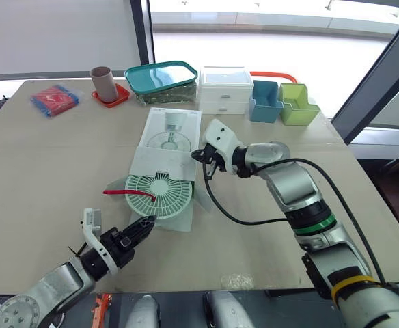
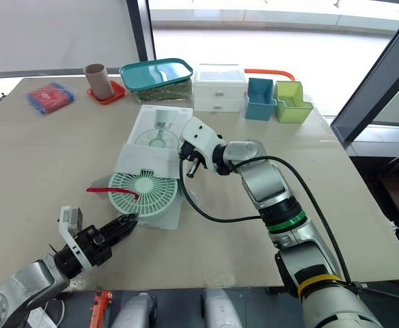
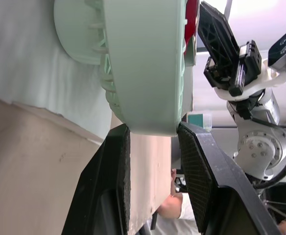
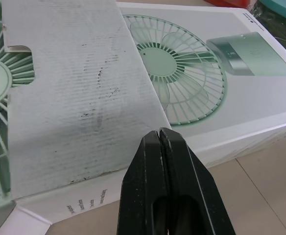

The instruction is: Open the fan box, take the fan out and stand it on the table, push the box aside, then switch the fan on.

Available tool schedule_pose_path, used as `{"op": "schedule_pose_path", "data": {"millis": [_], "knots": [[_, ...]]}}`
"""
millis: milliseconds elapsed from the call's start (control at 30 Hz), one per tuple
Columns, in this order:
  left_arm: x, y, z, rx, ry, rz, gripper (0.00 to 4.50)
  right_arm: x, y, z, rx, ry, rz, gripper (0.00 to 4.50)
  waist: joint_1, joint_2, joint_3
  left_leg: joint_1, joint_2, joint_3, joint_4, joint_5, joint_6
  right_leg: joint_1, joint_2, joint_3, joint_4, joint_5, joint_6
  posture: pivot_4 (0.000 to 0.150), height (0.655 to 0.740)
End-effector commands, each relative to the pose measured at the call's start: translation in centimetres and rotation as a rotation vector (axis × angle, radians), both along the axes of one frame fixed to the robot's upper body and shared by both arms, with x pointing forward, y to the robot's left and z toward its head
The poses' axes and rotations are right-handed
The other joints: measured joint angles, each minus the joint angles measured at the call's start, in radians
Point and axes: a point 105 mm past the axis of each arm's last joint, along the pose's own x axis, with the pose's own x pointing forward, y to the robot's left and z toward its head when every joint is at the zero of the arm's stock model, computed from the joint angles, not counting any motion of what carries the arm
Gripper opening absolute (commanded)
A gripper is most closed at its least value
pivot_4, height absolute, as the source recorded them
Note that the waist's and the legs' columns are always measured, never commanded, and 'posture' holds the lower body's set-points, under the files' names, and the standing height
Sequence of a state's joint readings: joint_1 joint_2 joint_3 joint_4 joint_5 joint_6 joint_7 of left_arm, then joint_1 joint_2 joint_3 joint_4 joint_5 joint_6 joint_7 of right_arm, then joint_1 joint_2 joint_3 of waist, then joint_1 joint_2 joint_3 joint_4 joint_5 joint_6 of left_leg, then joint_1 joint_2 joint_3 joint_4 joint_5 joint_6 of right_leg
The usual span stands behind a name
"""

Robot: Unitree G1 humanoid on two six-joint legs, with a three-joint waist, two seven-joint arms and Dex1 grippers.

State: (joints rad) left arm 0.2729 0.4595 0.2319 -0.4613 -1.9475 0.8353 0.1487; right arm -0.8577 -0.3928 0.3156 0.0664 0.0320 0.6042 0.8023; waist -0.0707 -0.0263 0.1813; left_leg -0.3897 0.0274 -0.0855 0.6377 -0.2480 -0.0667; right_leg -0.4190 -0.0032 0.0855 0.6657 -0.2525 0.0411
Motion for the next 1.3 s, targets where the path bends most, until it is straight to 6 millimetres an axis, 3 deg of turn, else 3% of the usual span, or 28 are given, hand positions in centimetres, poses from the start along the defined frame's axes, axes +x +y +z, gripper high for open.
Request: {"op": "schedule_pose_path", "data": {"millis": [33,300,333,433,600,733,900,1000,1100,1300], "knots": [[-0.8,0.2,0.0,0.018,-0.006,-0.029,1.37,0.0,0.3,1.5,0.009,-0.052,0.017,0.0,0.0,0.0,0.0,0.0,0.0,0.0,0.0,0.0,0.0,0.0,0.0,0.0,0.0,0.0,0.0,0.15,0.74],[-2.0,0.3,0.5,0.013,-0.053,-0.093,1.37,0.0,0.6,1.5,0.015,-0.054,0.024,0.0,0.0,0.0,0.0,0.0,0.0,0.0,-0.001,0.0,0.0,-0.001,0.0,0.0,0.0,-0.001,-0.001,0.15,0.74],[-2.1,0.2,0.7,0.005,-0.064,-0.101,1.91,0.0,0.6,1.5,0.017,-0.054,0.023,0.0,0.0,0.0,0.0,0.0,0.0,0.0,-0.001,0.0,0.0,-0.001,0.0,0.0,0.0,-0.001,-0.001,0.15,0.74],[-2.3,0.1,1.5,-0.025,-0.108,-0.121,2.65,0.1,0.7,1.5,0.021,-0.054,0.025,0.0,0.0,0.0,0.0,0.0,0.0,0.0,-0.001,0.0,0.0,-0.001,0.0,0.0,0.0,-0.001,-0.001,0.15,0.74],[-3.5,0.5,1.7,0.026,-0.154,-0.183,4.48,0.0,1.1,1.4,0.025,-0.052,0.037,0.0,-0.002,0.0,0.0,0.0,0.0,0.0,-0.001,0.0,0.0,-0.001,0.0,0.0,0.0,-0.001,-0.001,0.15,0.74],[-4.0,1.9,1.2,0.126,-0.182,-0.213,4.48,0.0,1.5,1.4,0.03,-0.05,0.051,0.0,-0.003,0.001,0.001,0.0,0.001,0.001,-0.001,0.0,0.0,-0.002,0.0,0.0,0.0,-0.001,-0.002,0.15,0.74],[-3.7,5.0,0.8,0.244,-0.222,-0.195,4.48,-0.1,2.3,1.3,0.037,-0.05,0.076,0.0,-0.004,0.001,0.001,-0.001,0.002,0.002,-0.001,0.0,0.0,-0.003,0.001,-0.001,0.0,-0.002,-0.003,0.15,0.74],[-3.7,5.8,1.9,0.236,-0.275,-0.207,4.48,-0.1,2.5,1.4,0.047,-0.051,0.086,0.0,-0.004,0.001,0.001,-0.002,0.001,0.002,-0.002,0.0,0.0,-0.004,0.0,0.0,0.0,-0.002,-0.003,0.15,0.74],[-2.0,7.6,2.8,0.176,-0.266,-0.112,4.48,0.0,2.7,1.3,0.045,-0.052,0.091,0.0,-0.004,0.001,0.001,-0.002,0.002,0.002,-0.002,0.0,0.0,-0.004,0.0,-0.001,0.0,-0.002,-0.003,0.15,0.74],[-0.6,7.4,2.7,0.138,-0.248,-0.104,4.48,0.0,2.9,1.2,0.047,-0.053,0.099,0.0,-0.004,0.001,0.001,-0.002,0.002,0.002,-0.002,0.0,0.0,-0.004,-0.001,-0.002,0.001,-0.002,-0.003,0.15,0.74]]}}
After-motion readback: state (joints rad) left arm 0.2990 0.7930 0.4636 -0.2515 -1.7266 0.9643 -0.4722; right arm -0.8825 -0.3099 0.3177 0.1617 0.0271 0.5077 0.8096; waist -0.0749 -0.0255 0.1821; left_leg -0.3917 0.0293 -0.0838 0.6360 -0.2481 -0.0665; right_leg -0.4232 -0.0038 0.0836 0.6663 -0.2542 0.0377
